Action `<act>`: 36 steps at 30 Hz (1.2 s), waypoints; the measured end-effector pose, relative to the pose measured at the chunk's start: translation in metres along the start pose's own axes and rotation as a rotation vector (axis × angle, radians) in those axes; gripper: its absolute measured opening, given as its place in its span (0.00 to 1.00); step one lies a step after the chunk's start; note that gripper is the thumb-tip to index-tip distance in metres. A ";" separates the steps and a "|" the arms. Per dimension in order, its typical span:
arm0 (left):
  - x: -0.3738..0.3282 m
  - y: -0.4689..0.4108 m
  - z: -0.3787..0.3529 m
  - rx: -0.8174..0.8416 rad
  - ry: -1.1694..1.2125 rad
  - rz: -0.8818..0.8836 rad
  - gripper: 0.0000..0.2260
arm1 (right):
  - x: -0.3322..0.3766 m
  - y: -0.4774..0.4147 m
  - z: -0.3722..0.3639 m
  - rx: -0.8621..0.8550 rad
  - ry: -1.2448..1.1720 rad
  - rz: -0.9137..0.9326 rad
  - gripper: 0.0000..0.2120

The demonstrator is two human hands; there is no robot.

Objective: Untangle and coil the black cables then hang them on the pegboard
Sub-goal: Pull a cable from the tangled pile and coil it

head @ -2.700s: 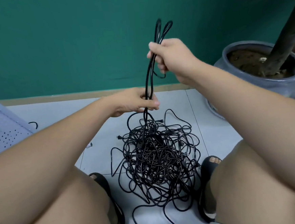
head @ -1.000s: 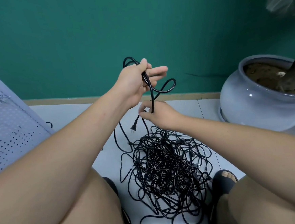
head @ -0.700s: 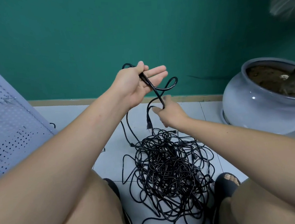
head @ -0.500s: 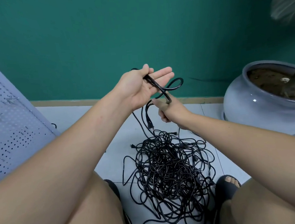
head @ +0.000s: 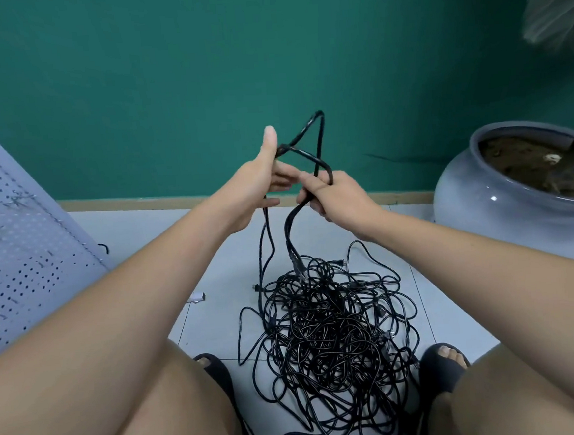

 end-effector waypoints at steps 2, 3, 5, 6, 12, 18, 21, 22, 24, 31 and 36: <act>0.007 0.000 -0.009 0.085 -0.040 0.004 0.45 | 0.009 0.001 0.007 -0.006 -0.061 0.005 0.22; 0.009 0.000 -0.016 0.142 -0.043 0.001 0.46 | 0.013 0.001 0.011 -0.013 -0.096 0.009 0.21; 0.011 0.002 -0.027 0.226 -0.051 -0.016 0.46 | 0.023 0.000 0.018 -0.035 -0.143 0.017 0.20; 0.011 0.002 -0.031 0.255 -0.057 -0.033 0.46 | 0.027 0.000 0.022 -0.045 -0.157 0.019 0.20; 0.008 0.013 -0.058 0.407 -0.089 -0.115 0.30 | 0.041 -0.005 0.055 -0.162 -0.237 0.000 0.20; 0.013 0.021 -0.087 0.500 -0.151 -0.154 0.07 | 0.045 -0.010 0.076 -0.206 -0.386 -0.011 0.16; 0.006 0.021 -0.091 0.481 -0.127 -0.137 0.09 | 0.040 -0.011 0.079 -0.183 -0.448 -0.043 0.09; 0.002 0.021 -0.090 0.463 -0.110 -0.140 0.10 | 0.038 -0.012 0.079 -0.161 -0.464 -0.048 0.06; -0.004 0.018 -0.084 0.410 -0.073 -0.149 0.09 | 0.032 -0.011 0.076 -0.103 -0.466 -0.075 0.04; -0.028 0.002 -0.053 0.215 0.025 -0.225 0.09 | -0.019 0.020 0.053 0.146 0.003 -0.281 0.09; -0.037 -0.005 -0.038 0.159 0.071 -0.257 0.09 | -0.070 0.045 0.010 0.403 0.311 -0.354 0.17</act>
Point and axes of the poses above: each hand's wrist, its own y-axis away from the middle knuckle, its own z-axis out of the back of the hand, x = y × z, the point moved 9 cm from there along -y, towards the middle knuckle, and after that the axes turned 13 degrees about -y, right-handed, at the moved point
